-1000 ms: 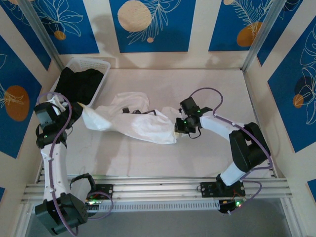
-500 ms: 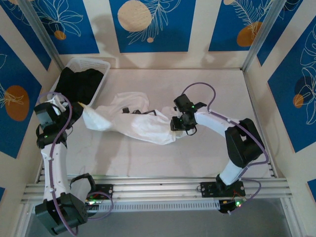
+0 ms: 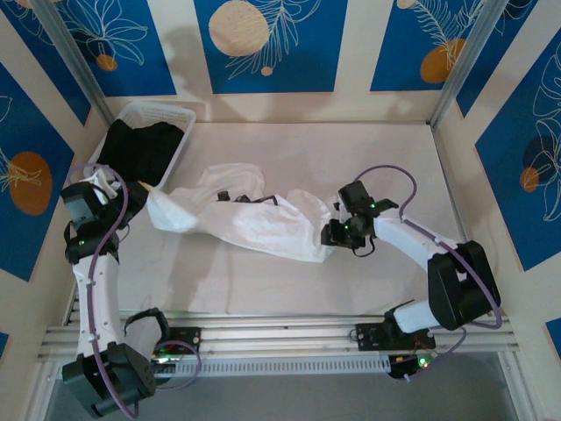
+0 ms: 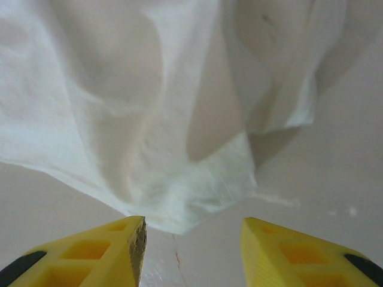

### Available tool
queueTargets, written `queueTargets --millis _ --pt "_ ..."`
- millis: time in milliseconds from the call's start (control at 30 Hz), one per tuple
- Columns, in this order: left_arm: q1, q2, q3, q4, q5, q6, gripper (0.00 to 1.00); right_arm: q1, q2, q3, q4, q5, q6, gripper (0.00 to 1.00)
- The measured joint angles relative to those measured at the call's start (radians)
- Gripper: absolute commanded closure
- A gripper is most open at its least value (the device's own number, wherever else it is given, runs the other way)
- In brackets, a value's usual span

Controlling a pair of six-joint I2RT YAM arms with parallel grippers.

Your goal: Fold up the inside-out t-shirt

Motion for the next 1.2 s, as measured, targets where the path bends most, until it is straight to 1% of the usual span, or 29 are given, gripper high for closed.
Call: queueTargets --millis 233,367,567,667,700,767,933,967,1033,1200 --pt "-0.002 0.000 -0.001 0.000 0.000 0.000 1.00 -0.033 -0.034 -0.111 0.029 -0.066 0.028 0.54" --pt "-0.005 0.000 -0.002 0.001 0.006 0.000 1.00 -0.053 -0.029 -0.134 0.063 -0.091 0.041 0.54" --pt "-0.006 0.000 -0.003 0.006 0.007 0.000 1.00 -0.051 0.059 -0.134 0.154 -0.138 0.055 0.55" --pt "-0.006 0.000 -0.003 0.008 0.007 0.000 1.00 -0.050 0.091 -0.121 0.159 -0.143 0.064 0.58" --pt "-0.006 0.000 -0.003 0.008 0.007 0.000 1.00 -0.047 0.094 -0.118 0.166 -0.146 0.066 0.59" --pt "-0.006 0.000 -0.003 0.008 0.007 0.000 1.00 -0.037 0.107 -0.111 0.180 -0.147 0.074 0.66" --pt "-0.007 0.000 -0.003 0.013 0.007 0.000 1.00 -0.029 0.107 -0.106 0.241 -0.145 0.087 0.88" --pt "-0.007 0.000 -0.003 0.014 0.007 0.000 1.00 -0.029 0.105 -0.106 0.249 -0.142 0.085 0.91" --pt "-0.007 0.000 -0.003 0.015 0.007 0.000 1.00 -0.031 0.088 -0.104 0.256 -0.129 0.083 0.95" --pt "-0.007 0.000 -0.003 0.015 0.007 0.000 1.00 -0.042 -0.001 -0.080 0.224 -0.081 0.061 0.97"
